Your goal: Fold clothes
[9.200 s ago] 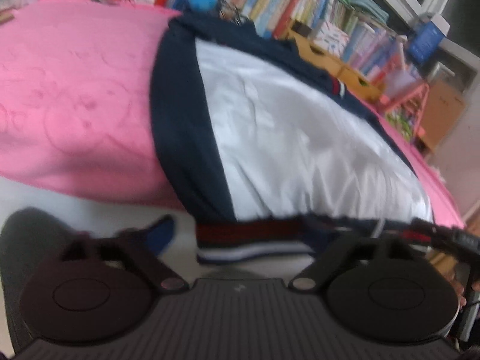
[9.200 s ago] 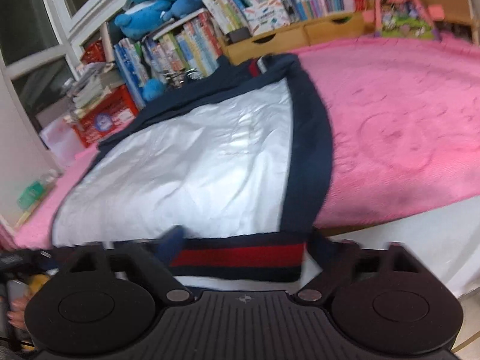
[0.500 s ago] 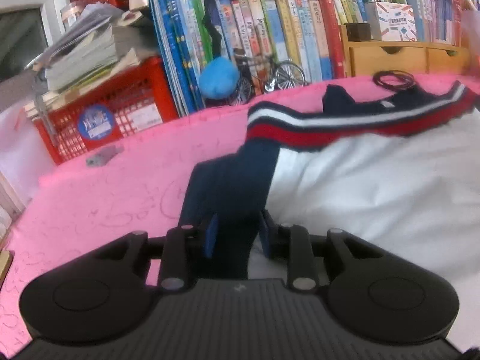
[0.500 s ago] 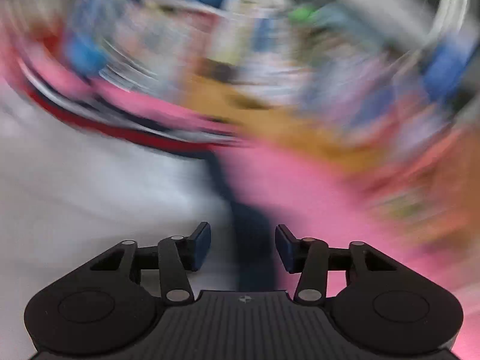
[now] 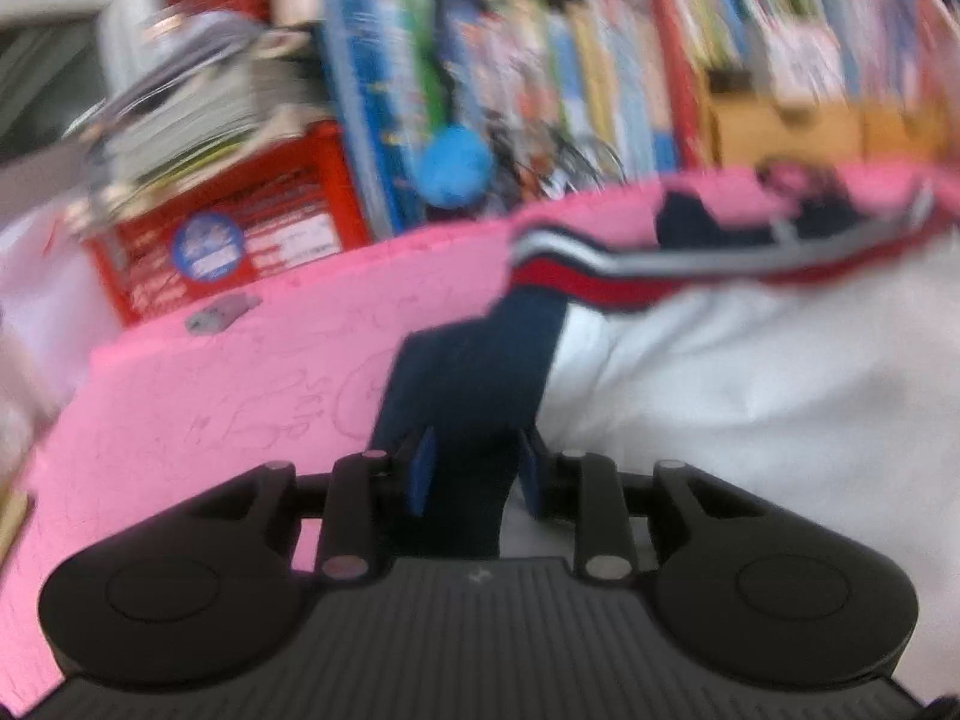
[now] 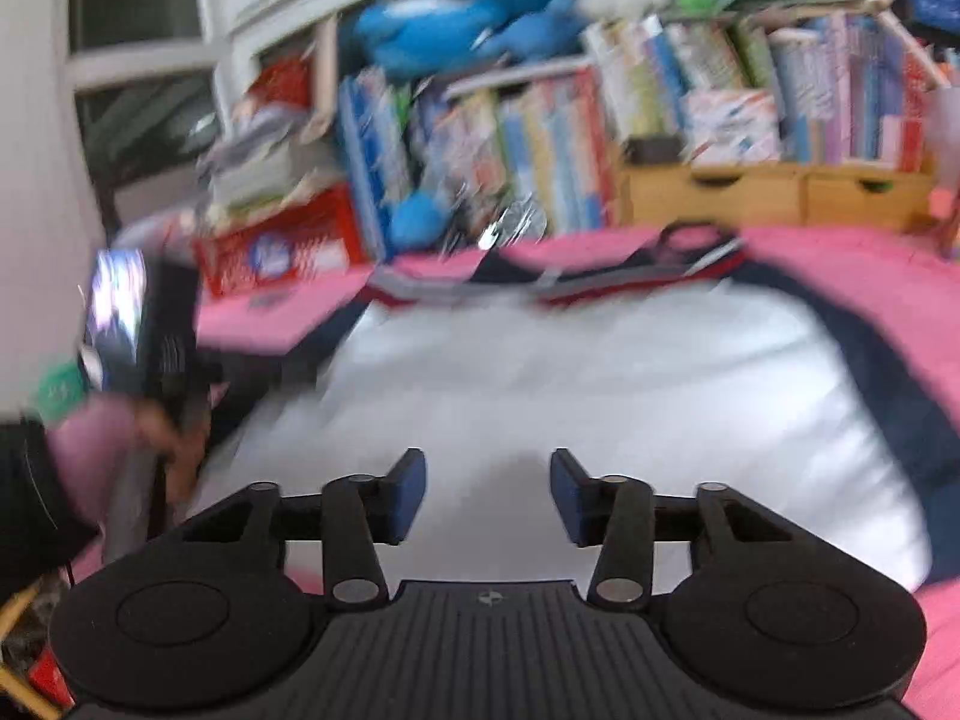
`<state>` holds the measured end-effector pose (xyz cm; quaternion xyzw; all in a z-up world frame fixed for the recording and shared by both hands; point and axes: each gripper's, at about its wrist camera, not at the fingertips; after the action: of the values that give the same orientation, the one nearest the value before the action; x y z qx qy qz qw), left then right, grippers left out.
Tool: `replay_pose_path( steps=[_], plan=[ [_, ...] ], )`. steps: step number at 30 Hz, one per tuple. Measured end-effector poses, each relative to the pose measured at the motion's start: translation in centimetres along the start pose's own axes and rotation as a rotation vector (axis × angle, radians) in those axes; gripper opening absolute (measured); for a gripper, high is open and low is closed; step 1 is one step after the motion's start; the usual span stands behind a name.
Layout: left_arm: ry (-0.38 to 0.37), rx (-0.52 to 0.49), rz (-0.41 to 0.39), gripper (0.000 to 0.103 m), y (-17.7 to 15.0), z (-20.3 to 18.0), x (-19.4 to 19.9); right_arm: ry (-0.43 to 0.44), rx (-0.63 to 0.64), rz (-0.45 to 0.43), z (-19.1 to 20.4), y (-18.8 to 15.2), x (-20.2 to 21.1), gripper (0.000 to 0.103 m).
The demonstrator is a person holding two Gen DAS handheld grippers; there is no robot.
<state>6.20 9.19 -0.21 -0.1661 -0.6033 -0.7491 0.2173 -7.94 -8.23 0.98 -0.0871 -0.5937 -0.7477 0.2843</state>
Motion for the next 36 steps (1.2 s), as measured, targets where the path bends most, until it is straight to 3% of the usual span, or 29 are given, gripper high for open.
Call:
replay_pose_path(
  steps=[3, 6, 8, 9, 12, 15, 17, 21, 24, 27, 33, 36],
  plan=[
    [-0.198, 0.039, -0.058, 0.027, 1.1, 0.5, 5.2, -0.076, 0.055, 0.012, 1.9, -1.5, -0.9, 0.039],
    [-0.454, -0.081, -0.019, 0.028, 1.9, -2.4, 8.7, -0.120, 0.095, -0.001, 3.3, -2.5, -1.1, 0.039],
    [-0.531, -0.193, 0.028, 0.028, 1.6, -5.7, 9.0, -0.094, 0.028, -0.052, 2.7, -2.4, -0.4, 0.039],
    [-0.537, -0.245, 0.045, 0.028, 1.4, -7.4, 8.6, -0.080, -0.009, -0.079, 2.2, -2.3, 0.0, 0.039],
    [-0.440, -0.360, 0.081, 0.029, 1.6, -11.9, 5.1, -0.106, -0.007, -0.094, 1.8, -2.5, 0.6, 0.039],
    [-0.299, -0.371, 0.082, 0.030, 3.4, -14.6, -0.3, -0.122, -0.025, -0.063, 1.5, -3.0, 0.5, 0.039],
    [-0.205, -0.313, 0.099, 0.030, 4.7, -15.2, -4.1, -0.134, -0.025, -0.040, 1.5, -3.4, 0.0, 0.039],
    [-0.226, -0.188, 0.210, 0.030, 6.9, -14.6, -7.5, -0.120, -0.004, -0.038, 1.8, -3.9, 0.2, 0.040],
    [-0.233, -0.225, 0.193, 0.028, 6.4, -14.6, -6.9, -0.092, -0.042, -0.052, 1.5, -3.5, 0.6, 0.040],
    [-0.271, -0.180, 0.211, 0.028, 6.0, -13.6, -6.1, -0.079, -0.085, -0.061, 1.4, -2.7, 0.3, 0.040],
    [-0.363, -0.219, 0.177, 0.028, 5.4, -11.7, 1.3, -0.179, -0.077, -0.026, 2.2, -3.5, -1.6, 0.036],
    [-0.422, -0.296, 0.227, 0.028, 3.9, -12.4, 5.6, -0.197, -0.092, -0.034, 2.3, -3.5, -1.6, 0.034]
  ],
)
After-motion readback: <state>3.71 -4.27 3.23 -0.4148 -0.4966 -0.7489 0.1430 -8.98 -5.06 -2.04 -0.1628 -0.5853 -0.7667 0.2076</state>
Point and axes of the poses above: each gripper's, at about its wrist camera, not at the fingertips, and x roughly against the way its jaws point, z to its left, y to its top, and after that the axes turned 9 degrees about y, right-handed
